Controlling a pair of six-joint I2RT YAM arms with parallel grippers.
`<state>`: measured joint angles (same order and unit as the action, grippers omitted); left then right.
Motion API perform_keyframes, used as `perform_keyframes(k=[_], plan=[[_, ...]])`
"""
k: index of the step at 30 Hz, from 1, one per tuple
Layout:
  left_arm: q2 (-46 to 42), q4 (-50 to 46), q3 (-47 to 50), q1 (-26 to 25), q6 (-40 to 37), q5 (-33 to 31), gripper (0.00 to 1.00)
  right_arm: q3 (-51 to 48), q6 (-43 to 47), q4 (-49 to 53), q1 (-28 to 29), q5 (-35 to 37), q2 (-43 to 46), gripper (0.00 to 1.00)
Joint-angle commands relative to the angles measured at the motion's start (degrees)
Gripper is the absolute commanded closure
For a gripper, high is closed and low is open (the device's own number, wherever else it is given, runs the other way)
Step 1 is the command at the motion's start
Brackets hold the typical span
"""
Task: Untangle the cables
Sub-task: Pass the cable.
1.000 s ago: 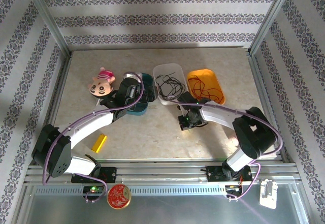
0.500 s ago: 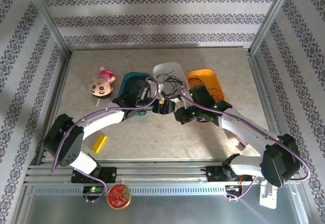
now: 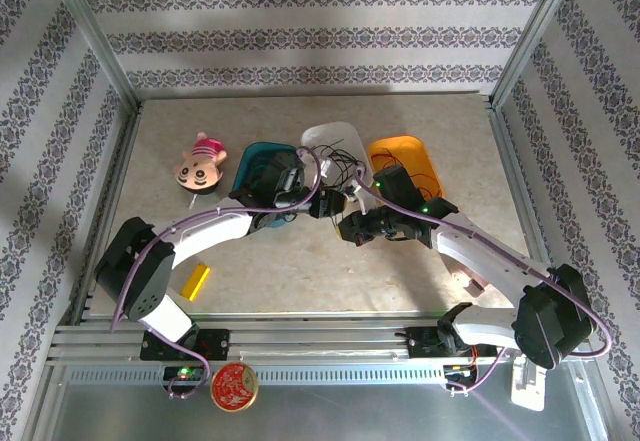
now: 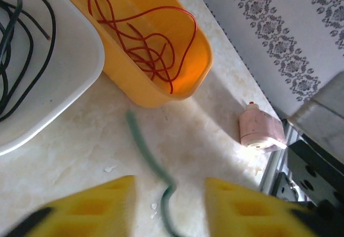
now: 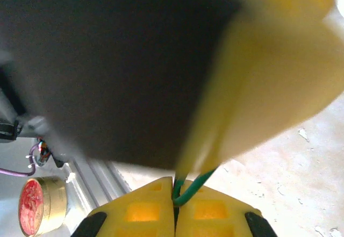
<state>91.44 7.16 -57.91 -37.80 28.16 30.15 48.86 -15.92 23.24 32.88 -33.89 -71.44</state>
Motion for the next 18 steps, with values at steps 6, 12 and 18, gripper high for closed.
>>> perform_keyframes(k=[6, 12, 18], plan=[[-1.6, 1.5, -0.7, 1.7, 1.2, -8.8, 1.0, -1.5, -1.1, -2.5, -2.0, -2.5, 2.9, 0.96], [-7.3, 5.4, 3.3, 6.9, 5.1, -11.9, 1.0, -2.0, -1.4, -2.2, -2.6, -0.6, 3.1, 0.96], [-9.8, 5.4, 3.9, 8.4, 4.3, -13.0, 1.0, -1.4, -1.5, -2.3, -2.8, -0.3, 2.2, 0.96]])
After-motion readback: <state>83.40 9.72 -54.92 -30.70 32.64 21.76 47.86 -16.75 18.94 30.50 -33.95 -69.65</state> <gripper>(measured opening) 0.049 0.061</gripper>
